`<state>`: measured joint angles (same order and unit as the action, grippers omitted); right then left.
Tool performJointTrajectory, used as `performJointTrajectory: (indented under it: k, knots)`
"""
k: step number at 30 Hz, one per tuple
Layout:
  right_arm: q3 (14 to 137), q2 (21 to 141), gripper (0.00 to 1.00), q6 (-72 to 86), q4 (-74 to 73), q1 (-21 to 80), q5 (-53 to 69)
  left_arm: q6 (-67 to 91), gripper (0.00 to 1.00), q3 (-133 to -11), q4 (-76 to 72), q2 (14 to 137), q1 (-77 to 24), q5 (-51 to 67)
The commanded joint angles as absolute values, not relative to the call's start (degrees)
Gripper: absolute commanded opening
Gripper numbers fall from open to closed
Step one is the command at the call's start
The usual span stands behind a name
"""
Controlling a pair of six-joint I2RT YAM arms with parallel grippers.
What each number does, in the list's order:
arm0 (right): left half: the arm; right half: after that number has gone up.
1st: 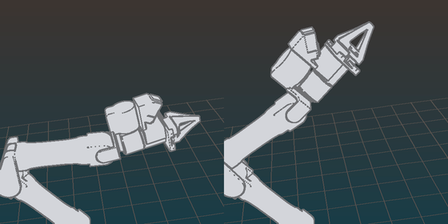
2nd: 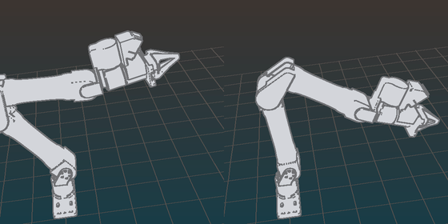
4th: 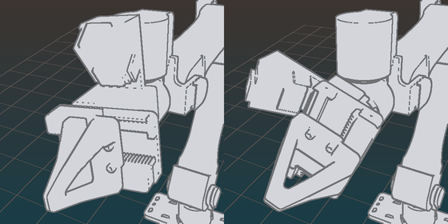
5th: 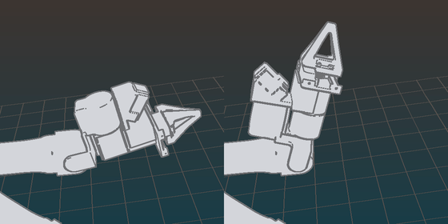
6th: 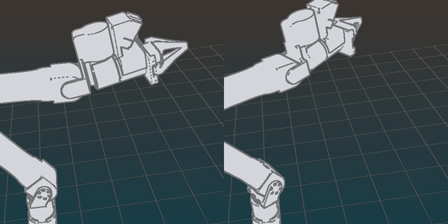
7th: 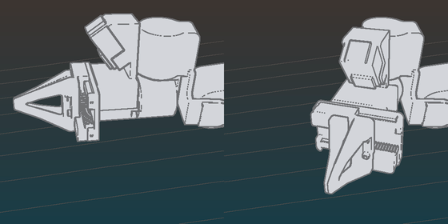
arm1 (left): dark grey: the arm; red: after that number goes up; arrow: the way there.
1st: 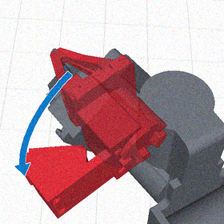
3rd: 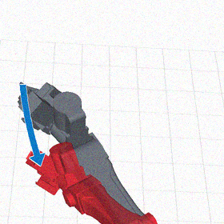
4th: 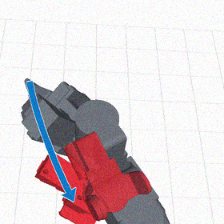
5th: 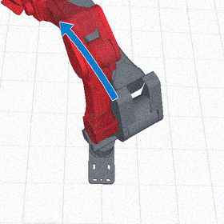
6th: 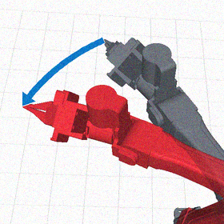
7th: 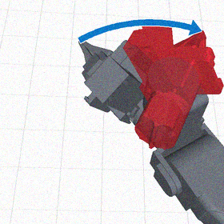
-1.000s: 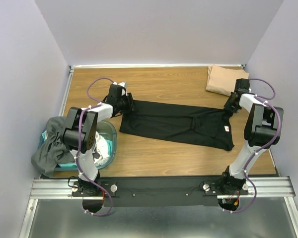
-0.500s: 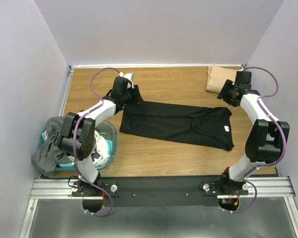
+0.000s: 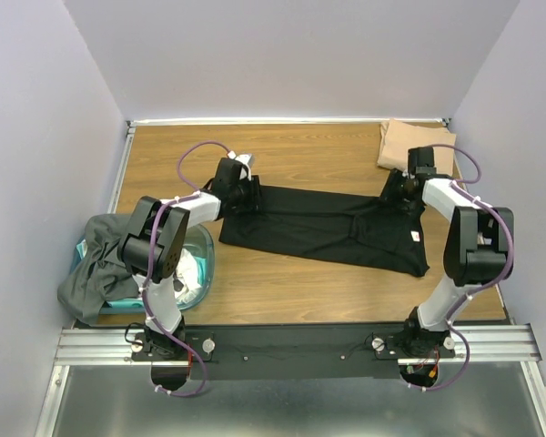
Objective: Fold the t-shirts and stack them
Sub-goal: Fold the tshirt
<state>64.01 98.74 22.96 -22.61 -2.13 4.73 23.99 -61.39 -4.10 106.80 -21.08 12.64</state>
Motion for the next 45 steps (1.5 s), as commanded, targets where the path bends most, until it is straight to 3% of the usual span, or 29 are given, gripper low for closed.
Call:
performJointTrajectory:
  k: [1, 24, 36, 45]
  knots:
    - [64.8, 103.3, 0.64, 23.3, -22.6, -2.1, 3.9, 23.4, 0.54, -57.4, -6.4, 105.5, -21.1, 11.8]
    - [82.3, 125.3, 0.64, 20.0, -22.0, -0.2, 7.9, 31.3, 0.54, -36.5, -1.9, 91.0, -24.8, 12.2]
    - [90.9, 131.8, 0.65, 21.5, -22.3, 8.4, 11.8, 33.6, 0.54, -28.1, 4.6, 81.7, -28.7, 14.9]
    - [99.8, 137.4, 0.66, 22.5, -24.1, 13.4, 13.7, 36.0, 0.54, -26.6, 4.4, 82.3, -37.3, 19.0]
